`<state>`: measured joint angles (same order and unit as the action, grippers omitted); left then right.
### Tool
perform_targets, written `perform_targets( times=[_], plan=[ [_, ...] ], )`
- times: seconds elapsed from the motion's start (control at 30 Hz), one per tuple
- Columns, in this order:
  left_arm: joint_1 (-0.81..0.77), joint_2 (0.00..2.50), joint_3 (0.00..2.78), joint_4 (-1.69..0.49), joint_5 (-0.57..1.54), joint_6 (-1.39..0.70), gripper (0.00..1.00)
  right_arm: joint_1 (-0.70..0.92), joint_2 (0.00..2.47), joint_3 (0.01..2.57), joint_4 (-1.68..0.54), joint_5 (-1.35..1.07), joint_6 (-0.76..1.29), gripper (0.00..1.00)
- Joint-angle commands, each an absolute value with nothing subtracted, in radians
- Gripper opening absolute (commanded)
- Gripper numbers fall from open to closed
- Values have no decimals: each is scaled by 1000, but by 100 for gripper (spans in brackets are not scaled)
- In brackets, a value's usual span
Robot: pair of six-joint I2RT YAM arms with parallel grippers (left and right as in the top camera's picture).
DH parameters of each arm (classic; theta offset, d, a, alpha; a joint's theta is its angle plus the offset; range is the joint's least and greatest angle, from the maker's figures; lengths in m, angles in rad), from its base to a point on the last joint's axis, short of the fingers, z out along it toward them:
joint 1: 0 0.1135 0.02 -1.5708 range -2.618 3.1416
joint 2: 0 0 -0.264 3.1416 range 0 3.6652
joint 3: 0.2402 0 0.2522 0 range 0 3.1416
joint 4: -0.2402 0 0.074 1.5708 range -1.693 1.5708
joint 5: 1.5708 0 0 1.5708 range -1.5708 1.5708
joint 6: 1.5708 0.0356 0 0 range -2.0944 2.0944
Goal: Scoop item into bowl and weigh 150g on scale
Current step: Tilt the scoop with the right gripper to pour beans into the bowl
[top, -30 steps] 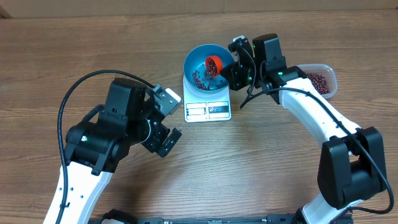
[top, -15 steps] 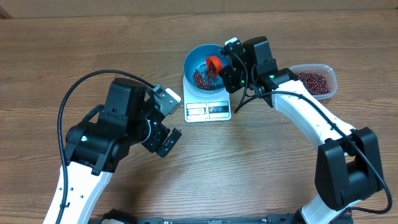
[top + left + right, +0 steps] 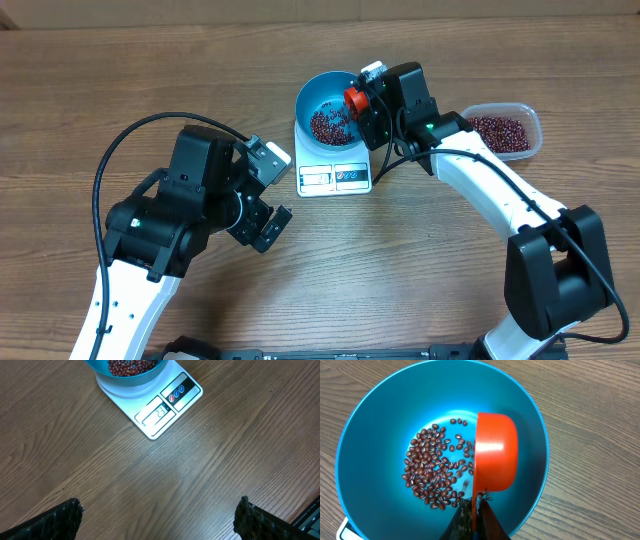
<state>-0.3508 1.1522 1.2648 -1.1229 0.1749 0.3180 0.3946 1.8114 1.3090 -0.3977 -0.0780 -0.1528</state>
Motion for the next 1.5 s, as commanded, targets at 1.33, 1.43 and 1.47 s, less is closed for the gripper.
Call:
perform_targets(
  times=[1.33, 1.43, 1.47],
  plan=[
    [-347, 1151, 1285, -1122, 169, 337, 100, 415, 1707, 1323, -424, -91, -176, 4],
    [-347, 1151, 1285, -1122, 169, 337, 100, 416, 1708, 1323, -425, -250, -130, 4],
    [-347, 1151, 1285, -1122, 169, 337, 100, 417, 1708, 1323, -429, -260, -115, 4]
  ],
)
